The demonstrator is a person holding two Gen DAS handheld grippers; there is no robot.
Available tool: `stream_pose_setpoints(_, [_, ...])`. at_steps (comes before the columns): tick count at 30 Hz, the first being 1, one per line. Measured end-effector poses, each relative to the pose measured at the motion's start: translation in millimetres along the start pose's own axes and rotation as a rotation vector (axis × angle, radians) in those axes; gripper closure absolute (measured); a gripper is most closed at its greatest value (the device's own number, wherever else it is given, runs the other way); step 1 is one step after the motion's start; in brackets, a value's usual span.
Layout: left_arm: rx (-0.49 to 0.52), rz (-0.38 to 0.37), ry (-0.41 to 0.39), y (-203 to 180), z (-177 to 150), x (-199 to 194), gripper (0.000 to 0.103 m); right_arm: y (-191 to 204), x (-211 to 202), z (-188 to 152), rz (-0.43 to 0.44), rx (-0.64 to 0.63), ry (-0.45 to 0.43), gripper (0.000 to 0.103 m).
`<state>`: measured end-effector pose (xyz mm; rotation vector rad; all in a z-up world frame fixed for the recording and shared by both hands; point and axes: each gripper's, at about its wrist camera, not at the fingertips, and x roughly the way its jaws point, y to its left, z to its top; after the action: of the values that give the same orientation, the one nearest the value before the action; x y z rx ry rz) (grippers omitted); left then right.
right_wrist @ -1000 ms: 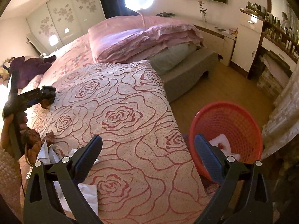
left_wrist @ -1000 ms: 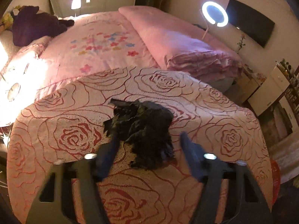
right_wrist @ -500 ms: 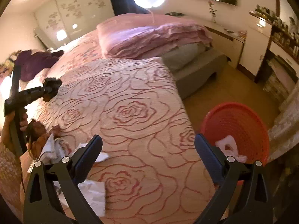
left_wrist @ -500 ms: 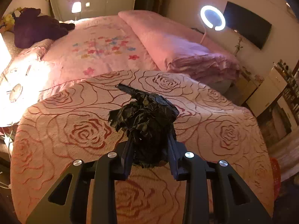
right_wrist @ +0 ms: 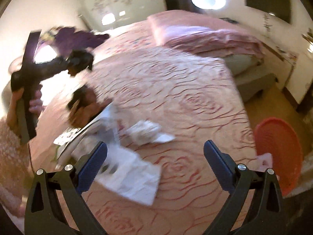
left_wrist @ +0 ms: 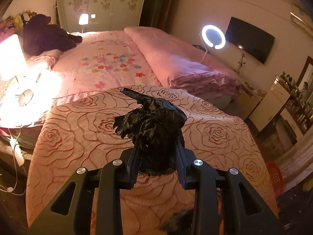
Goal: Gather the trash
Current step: 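Grasp the black plastic bag with the left tool while the right tool grasps a white tissue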
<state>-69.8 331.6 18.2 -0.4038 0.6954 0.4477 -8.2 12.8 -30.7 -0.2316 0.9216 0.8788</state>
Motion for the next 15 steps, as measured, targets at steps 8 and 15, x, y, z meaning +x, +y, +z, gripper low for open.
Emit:
stream_pose_setpoints(8, [0.017, -0.023, -0.04, -5, -12, -34, 0.073, 37, 21, -26, 0.056, -0.167, 0.102, 0.009])
stream_pose_setpoints(15, [0.06, -0.047, -0.055, -25, -24, -51, 0.073, 23, 28, -29, -0.004, -0.123, 0.128, 0.053])
